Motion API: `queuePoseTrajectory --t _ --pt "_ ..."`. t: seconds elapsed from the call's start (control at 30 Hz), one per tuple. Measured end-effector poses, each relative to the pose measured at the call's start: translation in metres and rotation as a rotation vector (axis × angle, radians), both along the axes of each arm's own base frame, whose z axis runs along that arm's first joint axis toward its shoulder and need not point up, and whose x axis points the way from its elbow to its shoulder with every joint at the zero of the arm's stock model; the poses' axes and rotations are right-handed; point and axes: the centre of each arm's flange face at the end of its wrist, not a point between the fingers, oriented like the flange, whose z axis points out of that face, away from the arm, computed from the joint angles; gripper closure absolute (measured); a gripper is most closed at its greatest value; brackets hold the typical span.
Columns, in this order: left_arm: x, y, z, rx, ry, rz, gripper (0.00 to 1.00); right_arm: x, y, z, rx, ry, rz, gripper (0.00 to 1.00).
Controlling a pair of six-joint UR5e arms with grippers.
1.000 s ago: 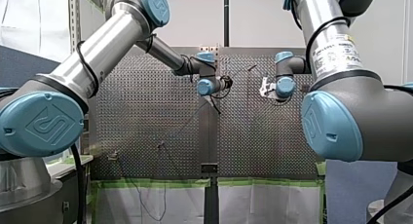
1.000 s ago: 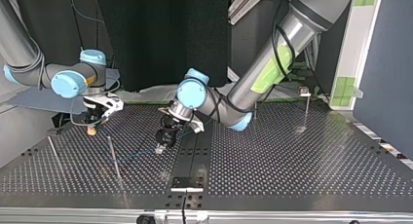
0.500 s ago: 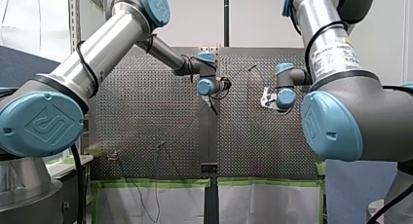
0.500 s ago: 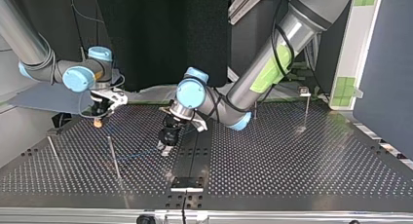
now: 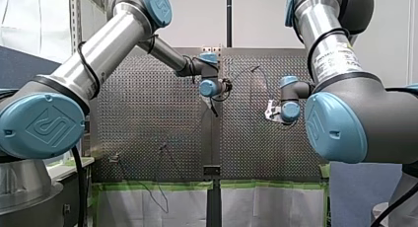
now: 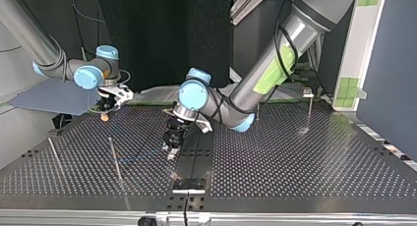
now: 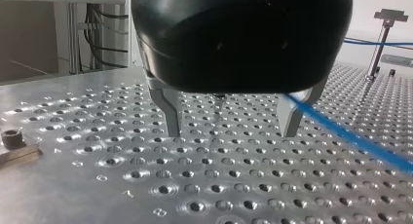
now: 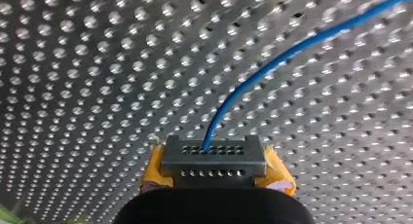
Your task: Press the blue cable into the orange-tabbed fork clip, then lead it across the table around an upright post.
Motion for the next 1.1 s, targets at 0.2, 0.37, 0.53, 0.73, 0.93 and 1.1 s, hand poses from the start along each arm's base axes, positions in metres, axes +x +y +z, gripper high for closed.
queuePoseTrajectory --t 0.2,0.37,0.53,0.73,0.93,1.1 --pt "0.003 0.004 0.000 0.007 -0.004 0.017 0.04 -0.007 -0.005 -0.019 0.009 0.001 -0.012 1.00" --pt "0.003 0.004 0.000 0.011 -0.006 0.023 0.04 -0.014 -0.010 -0.022 -0.006 -0.005 -0.022 1.00" --pt "0.004 0.005 0.000 0.015 -0.007 0.025 0.04 -0.025 -0.017 -0.024 -0.016 -0.008 -0.039 1.00" --pt "0.007 0.008 0.000 0.022 -0.011 0.041 0.04 -0.037 -0.021 -0.040 -0.002 -0.003 -0.055 1.00" --pt "0.009 0.011 0.000 0.036 -0.020 0.062 0.04 -0.042 -0.022 -0.074 0.029 0.015 -0.057 1.00" --pt "0.010 0.013 0.000 0.048 -0.025 0.082 0.04 -0.050 -0.022 -0.098 0.053 0.036 -0.064 1.00"
